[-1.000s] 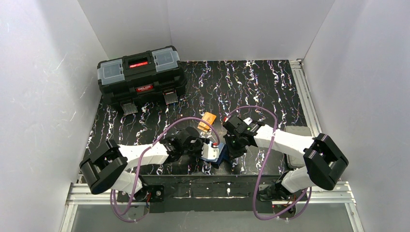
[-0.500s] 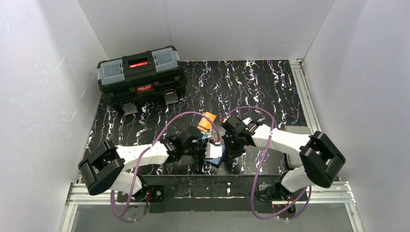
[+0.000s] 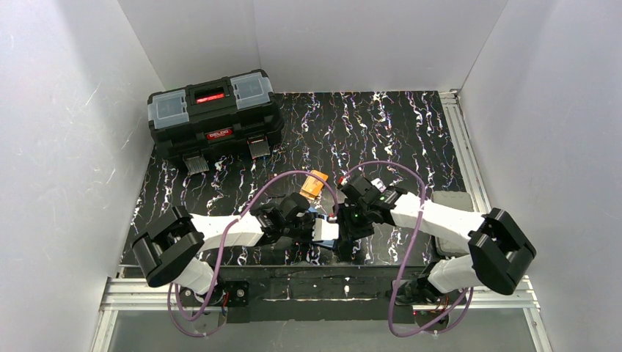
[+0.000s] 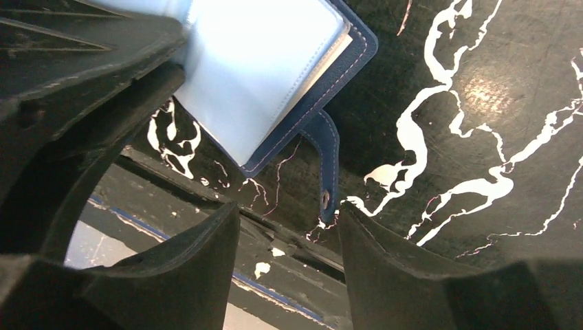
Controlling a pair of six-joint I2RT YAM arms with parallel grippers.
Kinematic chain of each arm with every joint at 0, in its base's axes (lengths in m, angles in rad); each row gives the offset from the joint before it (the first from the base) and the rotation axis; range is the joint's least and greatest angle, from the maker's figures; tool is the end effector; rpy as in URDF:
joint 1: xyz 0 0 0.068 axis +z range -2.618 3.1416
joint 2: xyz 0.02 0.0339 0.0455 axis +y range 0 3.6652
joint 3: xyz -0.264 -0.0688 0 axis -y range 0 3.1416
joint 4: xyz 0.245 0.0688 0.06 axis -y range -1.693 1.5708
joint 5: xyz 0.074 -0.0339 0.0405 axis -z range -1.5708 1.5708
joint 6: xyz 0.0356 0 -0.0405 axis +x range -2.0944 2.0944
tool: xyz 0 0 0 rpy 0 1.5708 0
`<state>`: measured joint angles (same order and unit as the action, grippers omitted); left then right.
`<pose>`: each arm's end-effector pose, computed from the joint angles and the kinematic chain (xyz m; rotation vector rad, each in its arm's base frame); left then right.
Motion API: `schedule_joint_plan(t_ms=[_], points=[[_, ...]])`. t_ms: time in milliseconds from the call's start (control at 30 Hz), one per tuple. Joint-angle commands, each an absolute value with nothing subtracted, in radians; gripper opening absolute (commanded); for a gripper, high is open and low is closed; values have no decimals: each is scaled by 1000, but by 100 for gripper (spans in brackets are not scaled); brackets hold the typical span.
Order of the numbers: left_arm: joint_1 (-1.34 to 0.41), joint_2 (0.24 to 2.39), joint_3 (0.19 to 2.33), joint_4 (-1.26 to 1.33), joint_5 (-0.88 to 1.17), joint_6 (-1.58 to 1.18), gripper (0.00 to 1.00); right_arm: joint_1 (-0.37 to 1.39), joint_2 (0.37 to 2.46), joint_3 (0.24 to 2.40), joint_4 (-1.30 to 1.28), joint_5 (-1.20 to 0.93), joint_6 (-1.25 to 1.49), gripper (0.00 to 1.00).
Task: Put the credit cards into the card holder
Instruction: Open the card holder at the center of the board.
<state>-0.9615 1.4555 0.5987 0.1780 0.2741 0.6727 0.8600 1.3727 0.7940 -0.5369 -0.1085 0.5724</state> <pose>0.1522 -0.2349 0.1619 1.7464 1.4351 -0.4630 0.1628 0.1951 0.1903 -0.4389 2.7838 0.5439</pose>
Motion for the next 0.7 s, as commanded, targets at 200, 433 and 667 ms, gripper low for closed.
schedule_joint_plan(t_ms=[200, 433, 667], points=[[-957, 1444, 593, 92, 266, 695, 26, 694, 1248, 856, -457, -269, 579, 13], [-957, 1427, 592, 96, 262, 692, 26, 674, 1383, 898, -329, -464, 614, 1], [-956, 1415, 593, 115, 261, 670, 25, 676, 1540, 917, -278, -509, 627, 1]])
